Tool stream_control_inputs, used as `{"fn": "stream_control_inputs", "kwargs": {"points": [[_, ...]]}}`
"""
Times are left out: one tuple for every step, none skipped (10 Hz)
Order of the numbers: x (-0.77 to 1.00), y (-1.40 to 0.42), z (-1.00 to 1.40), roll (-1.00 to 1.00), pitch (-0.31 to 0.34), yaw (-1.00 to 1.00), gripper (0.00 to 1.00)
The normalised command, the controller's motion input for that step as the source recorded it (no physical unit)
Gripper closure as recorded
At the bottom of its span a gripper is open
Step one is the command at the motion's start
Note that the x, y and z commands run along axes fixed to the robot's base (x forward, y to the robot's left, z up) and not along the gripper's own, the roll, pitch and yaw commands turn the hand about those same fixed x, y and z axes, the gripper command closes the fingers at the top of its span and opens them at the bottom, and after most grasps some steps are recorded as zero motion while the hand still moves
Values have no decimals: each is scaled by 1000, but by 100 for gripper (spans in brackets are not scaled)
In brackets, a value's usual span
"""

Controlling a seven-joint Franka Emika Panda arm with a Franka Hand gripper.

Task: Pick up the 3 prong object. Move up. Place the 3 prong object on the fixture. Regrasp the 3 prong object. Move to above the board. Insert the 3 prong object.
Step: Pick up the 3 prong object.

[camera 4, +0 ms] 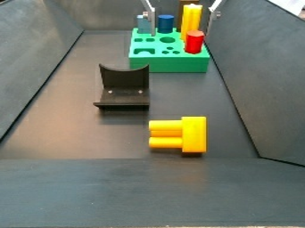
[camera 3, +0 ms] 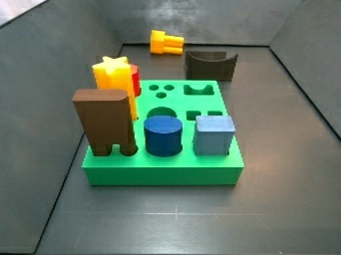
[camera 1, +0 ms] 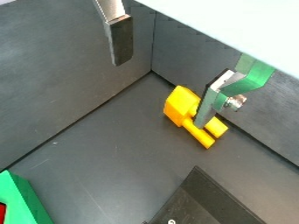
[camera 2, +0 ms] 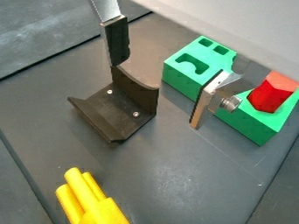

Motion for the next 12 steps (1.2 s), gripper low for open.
{"fn": "stream_control_inputs", "kwargs": {"points": [[-66, 57, -31, 1, 0, -54, 0], [-166, 377, -217, 17, 0, -560, 0], [-169, 403, -197, 0, 0, -551, 0], [-11, 577, -214, 0, 13, -391, 0], [0, 634, -251, -7, 0, -329, 0], [0, 500, -294, 0, 6, -486, 0], [0, 191, -203, 0, 0, -786, 0], [0, 3, -237, 0, 0, -986, 0], [0, 0, -211, 0, 0, -1000, 0], [0, 0, -183, 0, 0, -1000, 0], [0, 0, -149, 0, 0, -1000, 0], [0, 0, -129, 0, 0, -1000, 0]]}}
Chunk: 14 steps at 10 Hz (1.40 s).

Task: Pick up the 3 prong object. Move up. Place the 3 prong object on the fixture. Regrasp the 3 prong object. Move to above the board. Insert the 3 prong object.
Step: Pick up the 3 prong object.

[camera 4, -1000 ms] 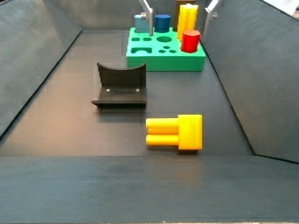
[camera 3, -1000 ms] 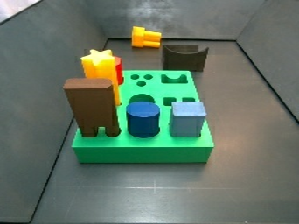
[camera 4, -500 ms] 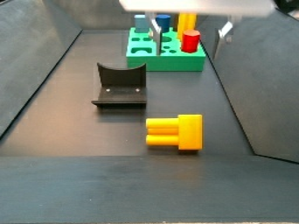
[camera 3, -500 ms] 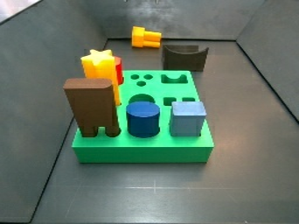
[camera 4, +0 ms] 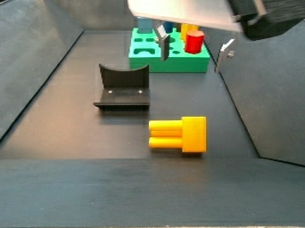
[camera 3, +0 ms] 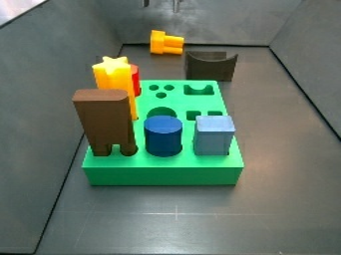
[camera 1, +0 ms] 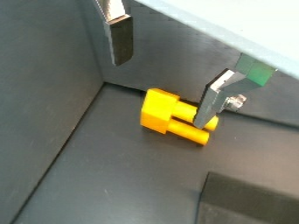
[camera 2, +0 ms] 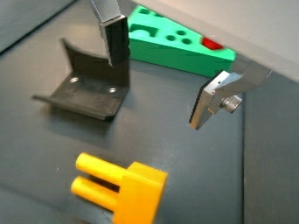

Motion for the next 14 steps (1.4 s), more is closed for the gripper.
{"fn": "stream_control_inputs", "kwargs": {"points": [[0, 20, -166, 16, 37, -946, 0], [0, 29, -183, 23, 46, -937, 0], [0, 43, -203, 50, 66, -911, 0], [0, 91, -206, 56, 91, -863, 0], [3, 114, -154, 6, 70, -869, 0], [46, 180, -109, 0, 57, -806, 0], [86, 197, -86, 6, 73, -786, 0], [89, 194, -83, 9, 76, -789, 0], [86, 203, -80, 13, 76, -780, 0], [80, 206, -94, 20, 83, -774, 0], [77, 220, -117, 23, 97, -757, 0], [69, 263, -171, 43, 127, -706, 0], [66, 289, -206, 37, 141, -686, 0], [71, 306, -237, 17, 153, -674, 0]]}}
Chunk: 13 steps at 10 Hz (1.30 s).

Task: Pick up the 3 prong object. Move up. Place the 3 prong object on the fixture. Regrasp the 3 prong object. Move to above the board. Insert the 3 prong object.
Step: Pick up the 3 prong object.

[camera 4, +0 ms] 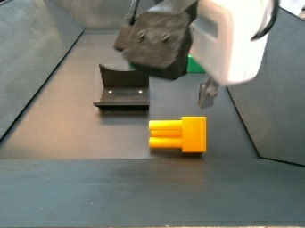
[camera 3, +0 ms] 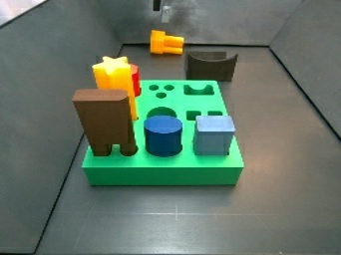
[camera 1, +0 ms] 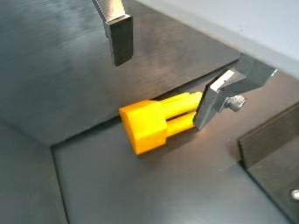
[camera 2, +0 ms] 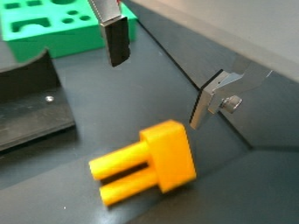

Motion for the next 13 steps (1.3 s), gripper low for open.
{"fn": "stream_control_inputs", "kwargs": {"points": [[9, 311, -306, 0, 133, -689, 0], [-23, 323, -486, -11, 57, -669, 0], [-37, 269, -514, -56, 0, -669, 0], [-66, 189, -406, -93, 0, -674, 0], [-63, 131, -363, -140, -39, -669, 0], [0, 100, -374, -187, -69, -569, 0], [0, 57, -391, -226, -103, -509, 0], [69, 9, -366, -246, -99, -497, 0], [51, 0, -383, -246, -114, -406, 0], [0, 0, -366, -193, -89, -266, 0], [0, 0, -317, -174, -84, -203, 0], [-34, 0, -314, -160, -80, -137, 0], [0, 0, -337, -157, -71, -91, 0]]}}
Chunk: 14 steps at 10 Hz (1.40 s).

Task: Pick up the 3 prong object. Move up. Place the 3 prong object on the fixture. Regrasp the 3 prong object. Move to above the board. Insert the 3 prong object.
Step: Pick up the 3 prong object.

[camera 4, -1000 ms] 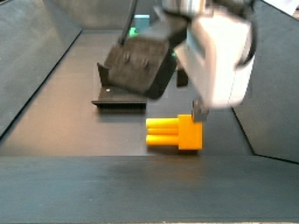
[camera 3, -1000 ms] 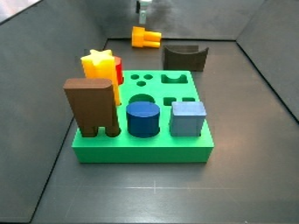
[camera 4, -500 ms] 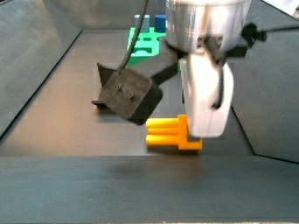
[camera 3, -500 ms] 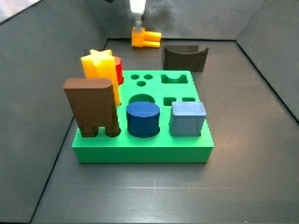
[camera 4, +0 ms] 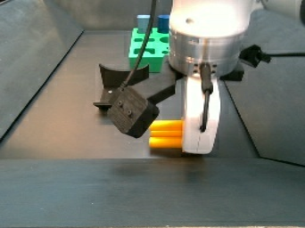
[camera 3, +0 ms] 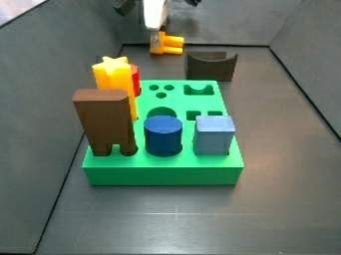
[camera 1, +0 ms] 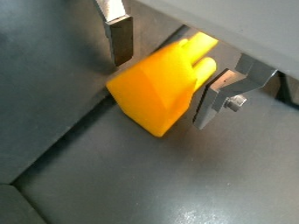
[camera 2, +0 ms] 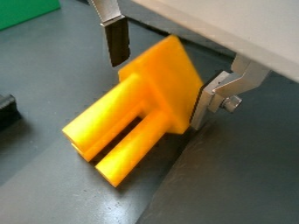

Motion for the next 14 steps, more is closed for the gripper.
{"fn": "stream_control_inputs", "kwargs": {"points": [[0, 0, -354, -146, -77, -49, 0], [0, 0, -320, -124, -66, -20, 0], [0, -46, -280, -101, -61, 0, 0], [0, -57, -237, -81, -50, 0, 0], [0, -51, -174, -51, -27, 0, 0], [0, -17, -140, -63, -54, 0, 0], [-111, -14, -154, -86, -151, 0, 0], [-83, 0, -77, -63, -121, 20, 0], [-117, 0, -89, -19, -126, 63, 0], [0, 0, -111, 0, -23, 189, 0], [0, 0, -100, 0, -21, 154, 0], [-97, 0, -3, -43, -83, 60, 0], [0, 51, 0, 0, 0, 0, 0], [0, 0, 0, 0, 0, 0, 100]]}}
